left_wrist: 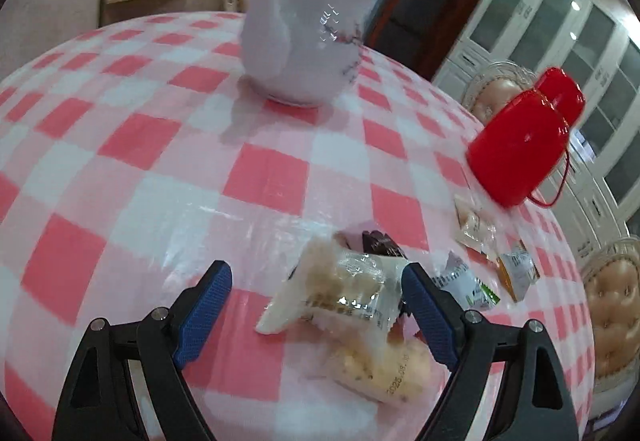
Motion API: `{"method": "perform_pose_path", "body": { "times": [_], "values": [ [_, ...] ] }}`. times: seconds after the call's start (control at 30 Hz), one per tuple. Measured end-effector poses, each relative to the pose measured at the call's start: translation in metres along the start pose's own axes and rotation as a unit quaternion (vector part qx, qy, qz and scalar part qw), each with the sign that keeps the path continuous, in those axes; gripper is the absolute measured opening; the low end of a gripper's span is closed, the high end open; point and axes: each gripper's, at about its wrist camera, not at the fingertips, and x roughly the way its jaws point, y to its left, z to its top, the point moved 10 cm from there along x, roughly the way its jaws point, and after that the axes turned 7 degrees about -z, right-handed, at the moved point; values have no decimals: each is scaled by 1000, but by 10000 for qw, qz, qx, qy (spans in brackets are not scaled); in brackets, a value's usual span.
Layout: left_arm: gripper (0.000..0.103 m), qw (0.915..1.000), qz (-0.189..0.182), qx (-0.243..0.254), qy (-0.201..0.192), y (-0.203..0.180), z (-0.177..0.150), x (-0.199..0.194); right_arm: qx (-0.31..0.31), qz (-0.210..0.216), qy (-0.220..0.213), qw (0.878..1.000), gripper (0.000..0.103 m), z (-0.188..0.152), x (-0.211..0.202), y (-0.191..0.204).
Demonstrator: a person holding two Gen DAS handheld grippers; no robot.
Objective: Organize snacks
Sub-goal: 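Grasp the clear bun packet with the left gripper, then grasp the clear cookie packet with the right gripper while the left holds the bun packet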
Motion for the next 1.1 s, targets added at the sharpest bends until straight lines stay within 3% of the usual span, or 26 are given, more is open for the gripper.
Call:
{"method": "perform_pose_path", "body": {
  "times": [0.03, 0.07, 0.1, 0.2, 0.37, 0.57, 0.73, 1.0, 1.1],
  "values": [
    [53, 9996, -168, 204, 49, -8, -2, -1, 22, 19, 2, 10000, 70, 0, 0, -1],
    [44, 9991, -269, 321, 64, -13, -5, -6, 59, 37, 4, 10000, 70, 0, 0, -2],
    [43, 9988, -326, 372, -42, -15, -9, -17, 95, 46, 15, 9999, 70, 0, 0, -3],
    [42, 9978, -447, 401, -292, -11, -22, -51, 192, 87, 17, 9998, 70, -1, -2, -7],
    [42, 9955, -272, 488, -770, 10, -49, -129, 311, 111, 10, 9995, 70, -1, -6, -12],
    [43, 9963, -208, 174, -820, 36, -103, -183, 72, 35, -87, 9999, 71, 0, -8, -5],
    [44, 9966, -356, 3, -745, 37, -115, -183, -307, 288, 114, 9990, 72, 13, 20, 22],
    [46, 9982, -380, 75, -451, 36, -115, -159, -928, 130, 401, 9948, 75, 68, 100, 50],
    [46, 9987, -414, -102, -296, 43, -118, -150, -1554, 109, 509, 9865, 79, 89, 132, 67]
  ]
}}
